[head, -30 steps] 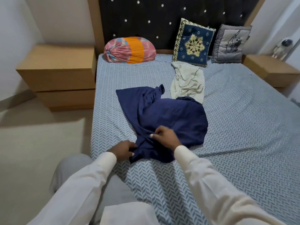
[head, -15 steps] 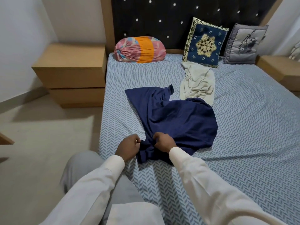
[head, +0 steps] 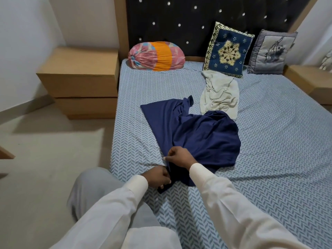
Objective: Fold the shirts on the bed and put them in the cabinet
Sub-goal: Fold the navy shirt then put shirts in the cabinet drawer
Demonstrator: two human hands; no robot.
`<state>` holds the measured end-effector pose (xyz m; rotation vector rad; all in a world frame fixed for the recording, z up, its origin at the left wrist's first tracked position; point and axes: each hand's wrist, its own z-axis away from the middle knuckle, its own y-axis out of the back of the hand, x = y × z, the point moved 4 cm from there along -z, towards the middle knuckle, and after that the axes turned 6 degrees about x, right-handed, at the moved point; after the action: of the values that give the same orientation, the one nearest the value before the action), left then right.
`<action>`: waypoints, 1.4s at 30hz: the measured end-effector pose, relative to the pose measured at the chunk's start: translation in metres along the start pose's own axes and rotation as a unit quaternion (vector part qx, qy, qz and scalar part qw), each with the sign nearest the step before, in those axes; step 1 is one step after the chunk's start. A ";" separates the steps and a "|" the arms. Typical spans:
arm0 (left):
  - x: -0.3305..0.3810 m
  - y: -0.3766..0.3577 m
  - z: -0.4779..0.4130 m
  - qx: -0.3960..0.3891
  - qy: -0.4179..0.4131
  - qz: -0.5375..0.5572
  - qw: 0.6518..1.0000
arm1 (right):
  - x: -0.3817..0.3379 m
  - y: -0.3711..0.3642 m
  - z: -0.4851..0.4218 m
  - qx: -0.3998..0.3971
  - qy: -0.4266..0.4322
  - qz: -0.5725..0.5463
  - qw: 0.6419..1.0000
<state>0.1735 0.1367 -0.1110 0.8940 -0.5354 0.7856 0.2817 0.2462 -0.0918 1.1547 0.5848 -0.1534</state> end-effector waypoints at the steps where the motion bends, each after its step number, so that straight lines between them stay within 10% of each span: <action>1: 0.000 -0.001 0.002 -0.025 0.010 0.024 0.999 | -0.004 -0.003 0.000 0.009 -0.006 0.007 1.000; 6: 0.004 0.008 0.021 -0.107 0.015 0.104 0.989 | -0.011 -0.015 -0.003 0.014 -0.025 0.147 0.989; 11: 0.002 0.062 0.007 0.232 -0.077 -0.086 0.966 | -0.011 0.010 0.000 -0.096 -0.013 0.015 0.995; 15: 0.033 0.079 0.004 0.284 -0.207 -0.196 0.916 | -0.033 0.053 0.026 -0.179 -0.009 -0.170 0.969; 21: 0.070 0.135 0.016 0.375 -0.251 0.024 0.892 | -0.061 0.151 0.060 -0.233 0.007 -0.385 0.893; 27: 0.064 0.222 0.031 0.507 -0.183 -0.039 0.841 | -0.028 0.239 0.022 -0.115 0.012 -0.194 0.974; 30: 0.048 0.230 0.031 0.458 -0.166 -0.125 0.864 | -0.012 0.244 0.000 -0.096 0.012 0.042 0.994; 35: 0.020 0.199 0.031 0.205 -0.102 -0.158 0.961 | 0.010 0.204 0.007 -0.178 -0.040 0.375 0.909; 39: 0.013 0.154 0.031 0.069 0.027 -0.504 0.860 | 0.040 0.163 0.001 -0.210 -0.101 0.465 0.854; 42: 0.019 0.145 0.024 0.076 0.114 -0.516 0.845 | 0.053 0.148 -0.009 -0.186 -0.165 0.392 0.886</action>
<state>0.0689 0.1800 -0.0154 1.0494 0.2571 -0.0737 0.3836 0.3245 -0.0008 0.8816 -0.1834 0.4390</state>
